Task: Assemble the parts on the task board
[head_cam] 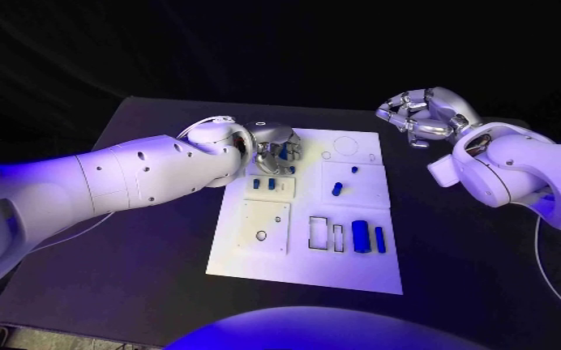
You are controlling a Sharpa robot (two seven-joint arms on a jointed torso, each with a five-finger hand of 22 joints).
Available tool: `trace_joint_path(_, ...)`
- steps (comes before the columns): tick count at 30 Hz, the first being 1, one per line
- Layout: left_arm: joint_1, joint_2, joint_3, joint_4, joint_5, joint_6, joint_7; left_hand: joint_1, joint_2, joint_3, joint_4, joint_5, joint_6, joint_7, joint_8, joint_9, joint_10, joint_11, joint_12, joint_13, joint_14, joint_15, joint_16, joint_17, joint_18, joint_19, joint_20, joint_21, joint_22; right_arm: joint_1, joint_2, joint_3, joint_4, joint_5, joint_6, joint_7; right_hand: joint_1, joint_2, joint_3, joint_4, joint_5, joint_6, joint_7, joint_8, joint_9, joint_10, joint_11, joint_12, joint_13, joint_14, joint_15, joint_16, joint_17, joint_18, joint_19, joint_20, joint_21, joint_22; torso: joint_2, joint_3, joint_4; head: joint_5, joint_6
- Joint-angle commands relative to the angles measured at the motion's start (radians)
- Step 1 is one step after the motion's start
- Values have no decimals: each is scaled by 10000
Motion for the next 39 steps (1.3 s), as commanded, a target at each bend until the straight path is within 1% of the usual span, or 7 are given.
trace_joint_path(1, -14, 76, 6, -29, -643, 531, -113, -112, 34, -36, 8, 18, 75, -14, -47, -26, 77, -5, -33, -23, 141, -3, 114, 89, -11, 134, 6, 113, 115, -8, 4, 0, 16, 19, 39, 116, 123, 4, -8, 48, 36, -73, -18, 42, -10, -83, 9, -95, -100, 303, 64, -49, -20, 119, -64, 5, -60, 1102, 2, -3, -5, -20, -27)
trace_joint_path(13, -26, 250, 5, -106, -687, 817, -232, -14, 171, 246, -77, 19, 520, -76, 13, -237, 521, -123, 101, -133, 771, -96, 1078, 988, -159, 782, -61, 859, 997, -8, 9, 0, 26, 21, 45, 108, 129, 7, -12, 55, 37, -76, -17, 44, -11, -101, 9, -133, -144, 298, 64, -64, -39, 124, -72, 5, -87, 1093, -7, -5, 11, -46, -73)
trace_joint_path(25, -28, 328, 5, -124, -656, 770, -274, 208, 601, 1020, -435, -205, 1344, -237, 28, -465, 1492, -451, 50, -286, 1550, -394, 1883, 2009, -382, 1685, -317, 1831, 2186, -10, 41, 0, 5, 21, 80, 89, 138, 13, -19, 67, 40, -78, -17, 50, -13, -104, 9, -168, -183, 292, 64, -84, -63, 129, -81, 4, -119, 1082, -7, -7, 13, -57, -93)
trace_joint_path(28, -28, 339, 5, -147, -634, 738, -275, 272, 723, 1227, -619, -457, 1484, -249, -42, -525, 1693, -490, -12, -311, 1741, -442, 2043, 2264, -426, 1854, -380, 2030, 2421, -10, 41, 0, 4, 21, 82, 88, 138, 13, -19, 67, 40, -78, -17, 50, -13, -104, 9, -168, -183, 292, 64, -84, -63, 129, -81, 4, -119, 1082, -10, -10, 14, -58, -95)
trace_joint_path(29, -28, 346, 5, -157, -619, 709, -266, 256, 762, 1393, -739, -786, 1553, -254, -127, -579, 1791, -509, -84, -327, 1770, -455, 2060, 2249, -430, 1856, -406, 2083, 2469, -10, 41, 0, 4, 21, 83, 87, 138, 13, -19, 67, 40, -78, -17, 50, -13, -104, 9, -168, -183, 292, 64, -84, -63, 129, -81, 4, -119, 1082, -11, -9, 18, -62, -92)
trace_joint_path(31, -28, 363, 5, -181, -585, 647, -238, 207, 795, 1583, -838, -1083, 1659, -254, -194, -623, 1884, -514, -158, -335, 1803, -465, 2086, 2267, -446, 1901, -418, 2161, 2567, -11, 41, 0, 5, 21, 86, 86, 138, 13, -19, 67, 40, -78, -17, 50, -13, -104, 9, -168, -183, 292, 64, -84, -63, 129, -81, 4, -119, 1082, -11, -9, 18, -65, -97)
trace_joint_path(39, -29, 378, 6, -215, -361, 337, -112, 81, 785, 1710, -900, -1178, 1806, -273, -237, -647, 1988, -512, -265, -348, 1876, -469, 2135, 2332, -485, 2041, -426, 2290, 2747, -12, 39, 0, 6, 21, 98, 78, 138, 13, -19, 67, 40, -78, -17, 50, -13, -104, 9, -168, -183, 292, 64, -84, -63, 129, -81, 4, -119, 1082, -14, -13, 20, -72, -101)
